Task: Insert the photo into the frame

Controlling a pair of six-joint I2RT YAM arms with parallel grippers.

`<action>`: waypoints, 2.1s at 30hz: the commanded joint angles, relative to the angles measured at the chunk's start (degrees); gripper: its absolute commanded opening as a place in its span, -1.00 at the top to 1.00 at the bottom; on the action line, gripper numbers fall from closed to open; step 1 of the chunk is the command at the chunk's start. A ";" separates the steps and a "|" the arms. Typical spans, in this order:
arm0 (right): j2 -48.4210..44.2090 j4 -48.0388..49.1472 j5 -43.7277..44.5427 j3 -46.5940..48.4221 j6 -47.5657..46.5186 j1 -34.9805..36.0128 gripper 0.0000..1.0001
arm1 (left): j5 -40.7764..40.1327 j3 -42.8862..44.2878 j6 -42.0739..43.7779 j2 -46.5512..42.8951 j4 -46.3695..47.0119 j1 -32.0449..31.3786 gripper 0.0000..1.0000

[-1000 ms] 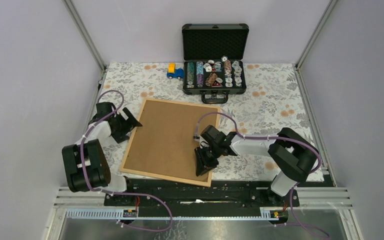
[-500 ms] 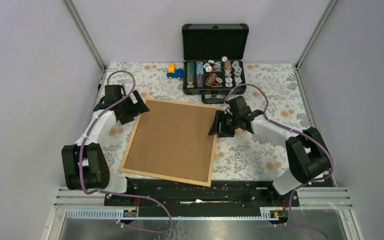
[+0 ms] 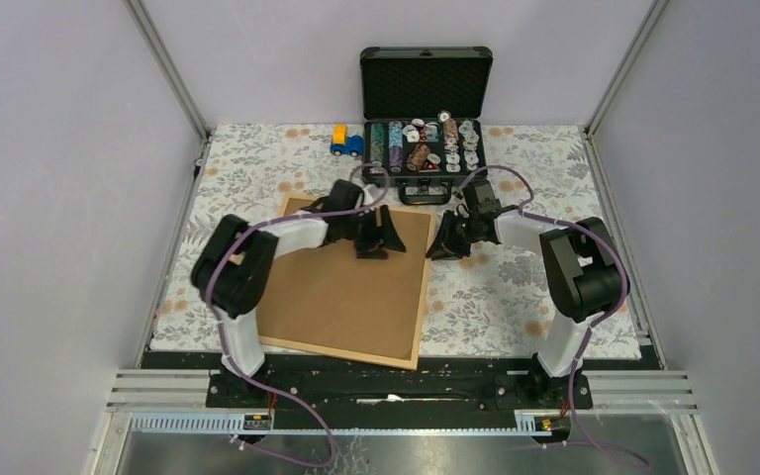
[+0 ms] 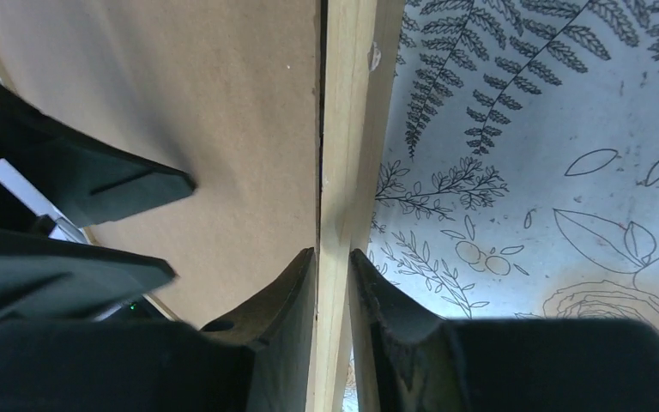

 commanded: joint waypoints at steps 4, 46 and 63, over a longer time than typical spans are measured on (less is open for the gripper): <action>-0.26 0.79 0.88 0.41 -1.58 -0.89 0.49 | 4.04 9.67 -6.09 9.65 13.67 -4.07 -0.04; 13.43 -0.90 -4.49 19.83 -4.54 -5.16 0.08 | -12.54 6.19 6.82 -6.67 -11.05 12.48 -0.77; 14.86 2.90 -7.90 16.88 -2.38 -5.43 0.22 | -17.43 17.30 13.04 4.25 -18.55 37.49 -0.96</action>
